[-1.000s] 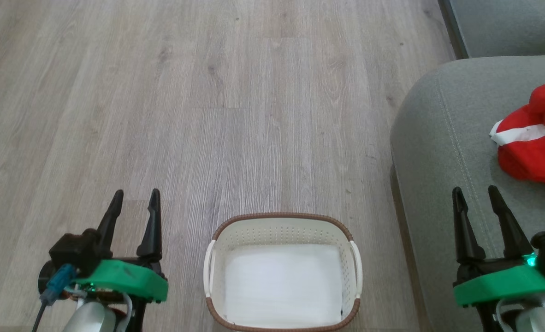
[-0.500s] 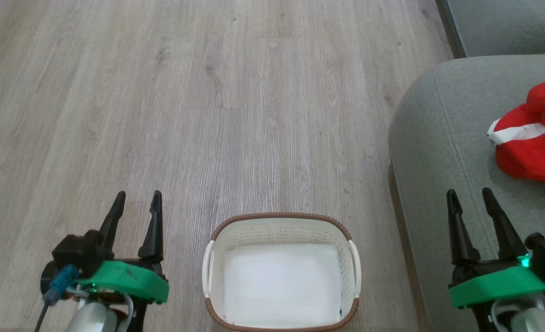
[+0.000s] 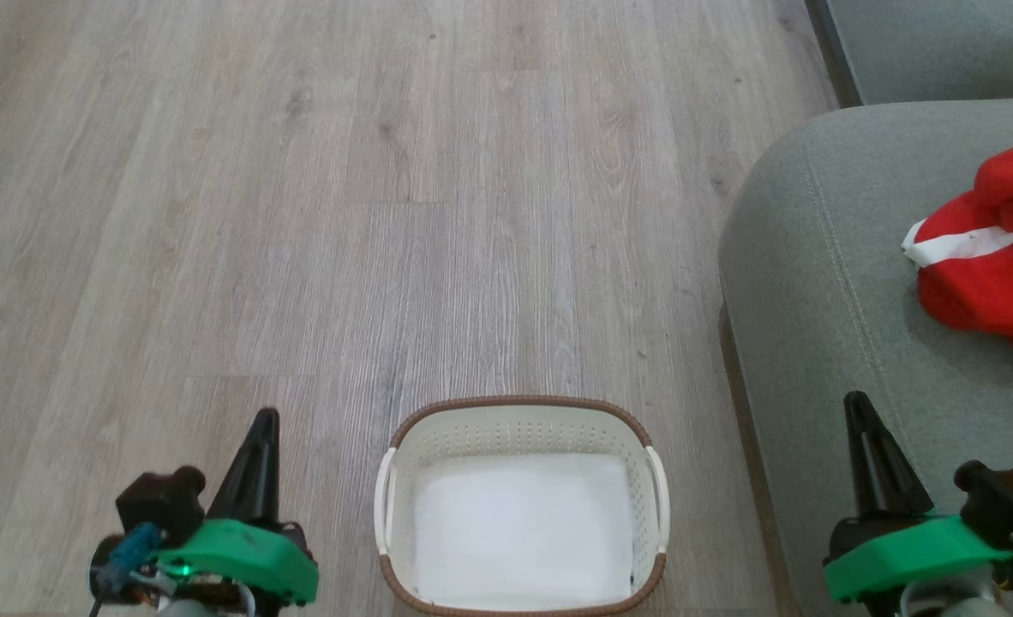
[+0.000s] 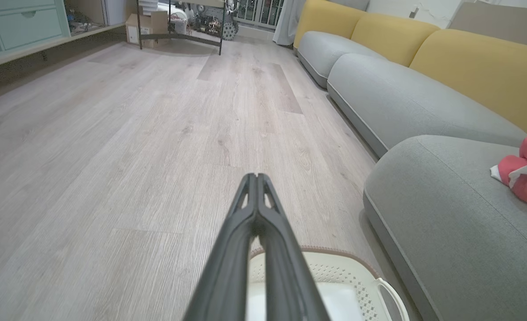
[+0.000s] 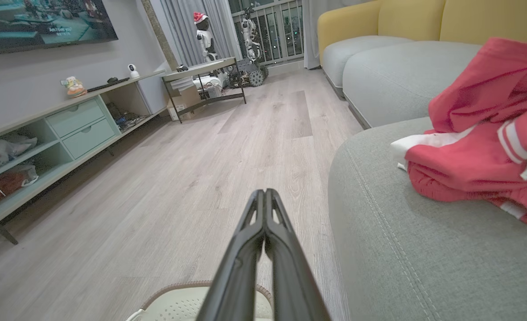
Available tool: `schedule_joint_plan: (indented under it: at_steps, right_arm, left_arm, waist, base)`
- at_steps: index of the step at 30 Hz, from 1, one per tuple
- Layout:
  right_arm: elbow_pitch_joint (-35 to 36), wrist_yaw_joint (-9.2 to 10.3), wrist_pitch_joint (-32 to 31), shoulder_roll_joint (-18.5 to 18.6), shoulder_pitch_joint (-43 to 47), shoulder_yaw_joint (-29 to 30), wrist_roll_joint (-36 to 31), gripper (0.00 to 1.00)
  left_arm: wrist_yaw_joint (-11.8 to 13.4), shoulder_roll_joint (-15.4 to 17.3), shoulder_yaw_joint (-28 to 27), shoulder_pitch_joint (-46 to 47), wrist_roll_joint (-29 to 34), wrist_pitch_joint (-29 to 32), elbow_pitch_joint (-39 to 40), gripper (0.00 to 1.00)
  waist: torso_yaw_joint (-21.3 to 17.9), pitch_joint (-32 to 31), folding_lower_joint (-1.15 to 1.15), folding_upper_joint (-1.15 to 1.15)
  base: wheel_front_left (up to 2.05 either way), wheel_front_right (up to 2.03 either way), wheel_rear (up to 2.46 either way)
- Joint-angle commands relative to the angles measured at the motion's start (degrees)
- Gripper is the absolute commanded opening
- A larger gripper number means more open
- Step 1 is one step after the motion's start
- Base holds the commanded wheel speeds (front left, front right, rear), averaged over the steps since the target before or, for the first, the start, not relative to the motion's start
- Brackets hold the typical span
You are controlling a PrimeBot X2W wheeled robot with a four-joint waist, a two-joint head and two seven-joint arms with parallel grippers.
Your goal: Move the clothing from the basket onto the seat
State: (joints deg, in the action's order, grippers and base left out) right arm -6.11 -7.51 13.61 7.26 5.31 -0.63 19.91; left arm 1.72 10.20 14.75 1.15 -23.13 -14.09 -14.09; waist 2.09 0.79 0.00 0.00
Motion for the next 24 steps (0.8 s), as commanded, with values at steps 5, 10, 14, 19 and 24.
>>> schedule_joint_plan:
  at_steps: [5,10,14,19,24]
  right_arm:
    - [1.2,0.00,-0.8,0.1,-1.3,0.3,4.3,0.00]
    - [0.8,0.00,-1.5,0.0,-1.8,0.5,7.3,0.00]
    - [0.5,0.00,-2.1,0.0,-2.1,0.6,9.7,0.00]
    - [0.1,0.00,-2.7,-0.1,-2.5,0.7,12.1,0.00]
    - [-0.2,0.00,-3.4,-0.2,-2.9,0.9,15.1,0.00]
  left_arm:
    - [-0.5,-0.2,-1.4,1.6,-3.9,1.2,1.3,0.00]
    - [-0.9,-0.5,-2.2,1.8,-6.7,2.0,1.3,0.00]
    - [-1.2,-0.7,-2.9,1.9,-8.9,2.6,1.2,0.00]
    - [-1.5,-0.9,-3.6,2.0,-11.1,3.3,1.2,0.00]
    - [-1.9,-1.3,-4.4,2.2,-13.9,4.1,1.1,0.00]
  waist:
    - [-0.1,0.0,0.00,0.00]
    - [-0.2,-0.1,0.00,0.00]
    - [-0.3,-0.1,0.00,0.00]
    - [-0.3,-0.1,0.00,0.00]
    - [-0.4,-0.1,0.00,0.00]
  base:
    - [0.00,0.00,0.00]
    - [0.00,0.00,0.00]
    - [0.00,0.00,0.00]
    - [0.00,0.00,0.00]
    - [0.00,0.00,0.00]
